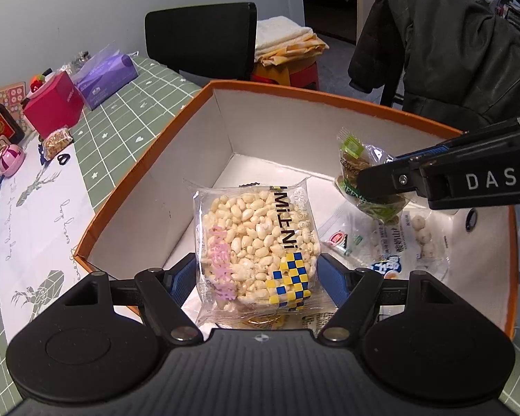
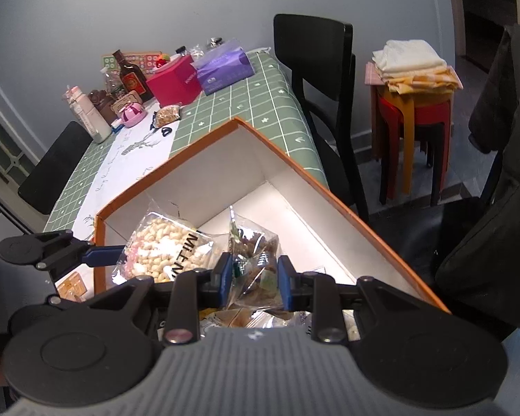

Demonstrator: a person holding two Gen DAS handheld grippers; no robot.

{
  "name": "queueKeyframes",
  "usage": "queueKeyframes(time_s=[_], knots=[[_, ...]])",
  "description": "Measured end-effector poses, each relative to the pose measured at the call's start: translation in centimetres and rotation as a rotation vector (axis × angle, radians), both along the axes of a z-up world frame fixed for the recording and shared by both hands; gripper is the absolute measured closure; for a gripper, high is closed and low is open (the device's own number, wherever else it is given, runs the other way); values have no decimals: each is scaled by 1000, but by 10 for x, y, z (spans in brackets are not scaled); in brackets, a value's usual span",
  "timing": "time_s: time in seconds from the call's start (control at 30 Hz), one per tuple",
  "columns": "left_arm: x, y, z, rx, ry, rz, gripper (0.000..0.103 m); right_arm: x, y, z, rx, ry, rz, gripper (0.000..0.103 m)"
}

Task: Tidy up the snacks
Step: 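Open the left tool to drop the MILNI bag while the right tool releases the cookie pack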

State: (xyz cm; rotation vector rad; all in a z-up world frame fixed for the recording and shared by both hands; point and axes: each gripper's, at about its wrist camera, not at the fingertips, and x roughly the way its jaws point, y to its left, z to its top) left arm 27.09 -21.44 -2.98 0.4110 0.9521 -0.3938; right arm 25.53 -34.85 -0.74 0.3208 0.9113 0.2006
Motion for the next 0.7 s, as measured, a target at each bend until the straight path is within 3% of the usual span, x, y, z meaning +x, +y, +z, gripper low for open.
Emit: queueKeyframes(time_s=[0.2,0.3,0.37,0.7], knots=[[6,2,-8,14,17,11,17,8,10,-8,-30,11,-41,76],[6,2,-12,26,25,8,17,8,9,-11,-6,2,-54,67],[5,1,-12,33,19,1,12,8,6,-9,13,-7,-70,67],[4,3,-7,-9,21,4,8,6,6,-6,35,-22,-70,66]])
